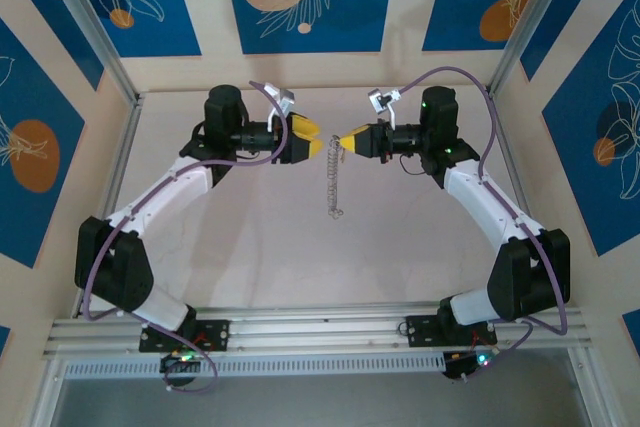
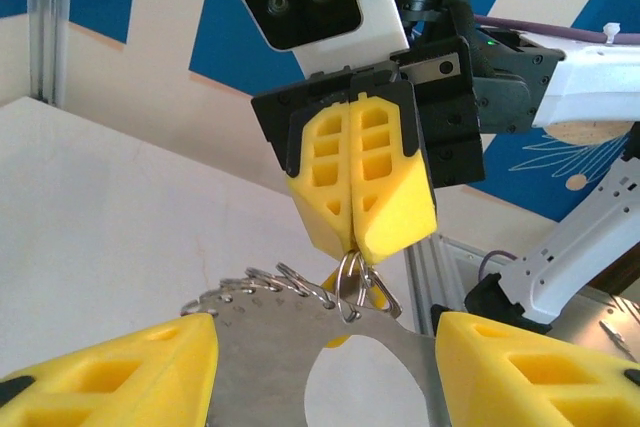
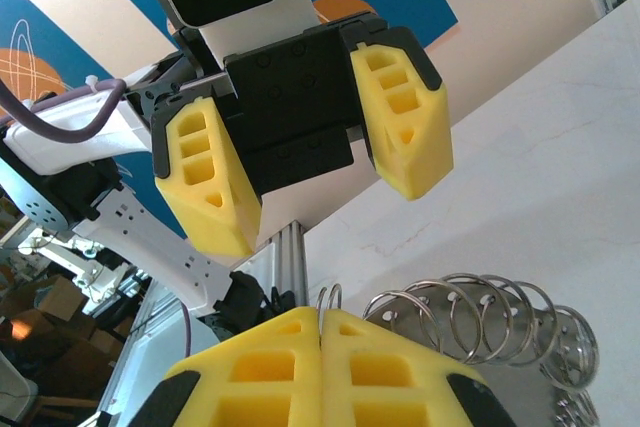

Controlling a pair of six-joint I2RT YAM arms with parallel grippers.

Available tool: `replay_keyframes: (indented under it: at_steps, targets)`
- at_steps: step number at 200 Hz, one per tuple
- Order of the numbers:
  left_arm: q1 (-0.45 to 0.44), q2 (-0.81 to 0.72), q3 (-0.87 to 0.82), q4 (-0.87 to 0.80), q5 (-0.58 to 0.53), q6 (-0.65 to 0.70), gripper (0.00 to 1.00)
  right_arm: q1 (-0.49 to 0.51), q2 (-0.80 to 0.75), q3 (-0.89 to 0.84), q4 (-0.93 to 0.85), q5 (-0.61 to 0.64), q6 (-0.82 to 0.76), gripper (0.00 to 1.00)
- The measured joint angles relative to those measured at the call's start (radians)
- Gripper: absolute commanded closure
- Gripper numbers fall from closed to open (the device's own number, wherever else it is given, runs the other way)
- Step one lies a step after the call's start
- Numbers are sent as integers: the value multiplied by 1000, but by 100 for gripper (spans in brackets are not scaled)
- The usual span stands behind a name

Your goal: Put the keys on the keyring

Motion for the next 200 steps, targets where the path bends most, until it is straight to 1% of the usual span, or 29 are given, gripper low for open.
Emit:
replay_keyframes:
  at_steps: [49,112,148,167,200]
  targets:
    - [0,5,19,-58,35,28,42,0,0,0,-9,0,-13,100]
    - [0,44,39,-56,65,32,44,10,0,0,-9,-5,-13,100]
    - [0,61,43,-44,80,6,46,29,0,0,-9,-8,-13,100]
    - [-1,69,51,-35,87,-2,49,35,0,4,-9,-8,-13,100]
    - [-7,79,55,-25,95,-17,60,40,3,16,-8,-7,-13,100]
